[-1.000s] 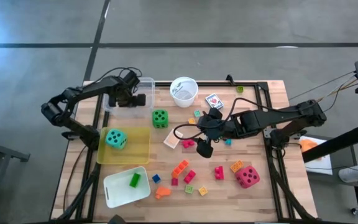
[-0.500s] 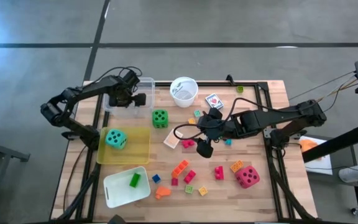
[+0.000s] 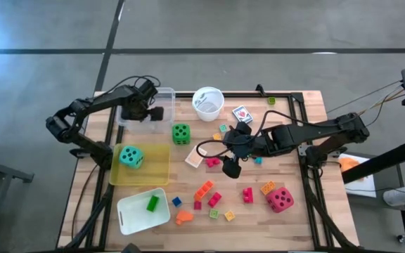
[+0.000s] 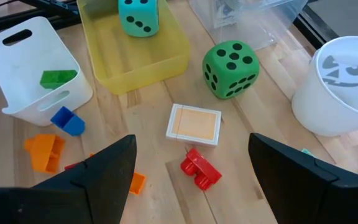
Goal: Pick & Place Toys
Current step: Put the blue deck of cards into the transparent bin
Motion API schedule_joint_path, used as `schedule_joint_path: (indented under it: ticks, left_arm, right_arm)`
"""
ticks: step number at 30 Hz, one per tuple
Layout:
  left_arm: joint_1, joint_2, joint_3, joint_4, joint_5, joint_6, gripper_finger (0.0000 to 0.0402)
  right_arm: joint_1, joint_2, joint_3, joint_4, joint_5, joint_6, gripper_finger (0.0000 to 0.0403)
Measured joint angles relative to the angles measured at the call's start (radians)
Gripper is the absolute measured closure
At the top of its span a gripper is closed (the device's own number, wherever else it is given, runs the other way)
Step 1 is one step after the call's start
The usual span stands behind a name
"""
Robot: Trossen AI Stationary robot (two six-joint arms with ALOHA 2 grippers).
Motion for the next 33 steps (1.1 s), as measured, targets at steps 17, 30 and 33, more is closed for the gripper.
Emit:
schedule_joint_path:
  ticks: [17, 30, 33]
  left_arm:
    - [0.0, 0.0, 0.022, -0.06, -0.038, 0.062, 0.0119]
    - [0.0, -0.002, 0.135, -0.118, -0.073, 0.097, 0.0119]
    - [0.0, -0.002, 0.133, -0.123, -0.073, 0.097, 0.0119]
  right_arm:
    - [0.0, 0.0, 0.0, 0.0, 0.001, 0.0, 0.0102]
    - [0.0, 0.0, 0.0, 0.0, 0.002, 0.001, 0.0102]
    - [0.0, 0.0, 0.0, 0.0, 0.002, 0.002, 0.0102]
